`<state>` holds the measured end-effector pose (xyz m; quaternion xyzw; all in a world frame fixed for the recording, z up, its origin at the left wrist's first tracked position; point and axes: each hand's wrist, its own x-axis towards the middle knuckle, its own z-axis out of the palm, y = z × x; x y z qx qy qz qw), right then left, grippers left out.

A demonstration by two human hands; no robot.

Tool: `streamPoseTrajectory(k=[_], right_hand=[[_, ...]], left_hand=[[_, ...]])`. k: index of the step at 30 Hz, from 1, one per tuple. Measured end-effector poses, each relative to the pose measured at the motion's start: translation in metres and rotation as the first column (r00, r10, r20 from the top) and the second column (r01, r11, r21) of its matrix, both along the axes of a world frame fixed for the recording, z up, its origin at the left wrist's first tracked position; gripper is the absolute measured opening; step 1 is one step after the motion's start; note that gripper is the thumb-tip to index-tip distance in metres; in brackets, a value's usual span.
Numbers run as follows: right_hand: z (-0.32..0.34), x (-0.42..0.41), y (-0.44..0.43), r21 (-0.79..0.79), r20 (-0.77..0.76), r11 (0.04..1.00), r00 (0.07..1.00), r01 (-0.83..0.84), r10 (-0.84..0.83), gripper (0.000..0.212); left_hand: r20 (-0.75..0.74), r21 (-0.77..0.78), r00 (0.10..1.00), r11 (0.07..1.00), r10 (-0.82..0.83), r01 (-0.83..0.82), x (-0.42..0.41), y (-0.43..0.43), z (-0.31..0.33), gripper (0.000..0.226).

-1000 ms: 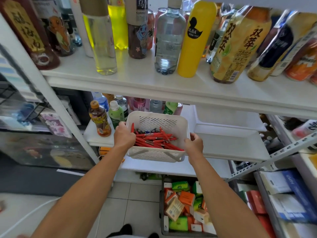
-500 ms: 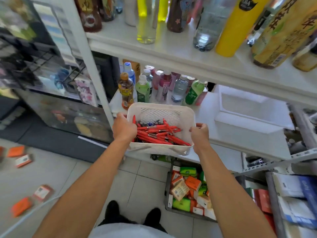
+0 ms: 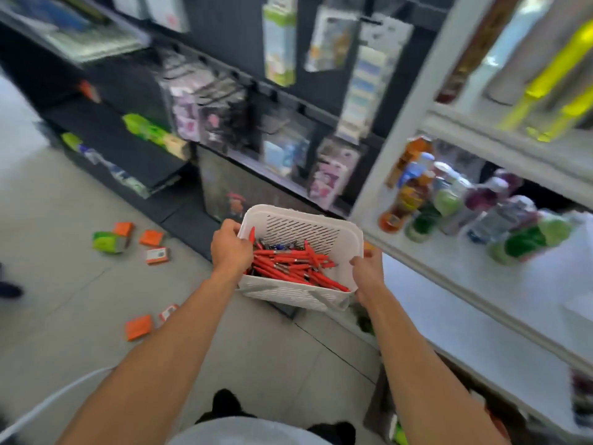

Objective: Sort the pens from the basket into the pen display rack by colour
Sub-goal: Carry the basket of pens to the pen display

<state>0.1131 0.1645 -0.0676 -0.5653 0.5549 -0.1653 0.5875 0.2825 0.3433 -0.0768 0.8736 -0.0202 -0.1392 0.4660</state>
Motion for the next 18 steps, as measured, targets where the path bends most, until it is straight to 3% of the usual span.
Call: streamPoseTrajectory(k=[5,11,18], right_hand=[[-0.012,0.116,0.082,0.016,0.053,0.975,0.974,-0.222,0.221,0.052],[-0.028,0.263,0.158,0.073,0.122,0.883,0.883,-0.464,0.453,0.053],[-0.027,0.449,0.248,0.084,0.192,0.714,0.714,-0.695,0.673,0.056]], left_hand=[[0.03,-0.019,0.981,0.982,0.19,-0.189,0.089,0.103,0.009,0.014],[0.033,-0.02,0.908,0.908,0.418,-0.418,0.17,0.216,0.013,0.007],[-0.074,0.012,0.759,0.762,0.647,-0.648,0.279,0.317,0.001,0.01]])
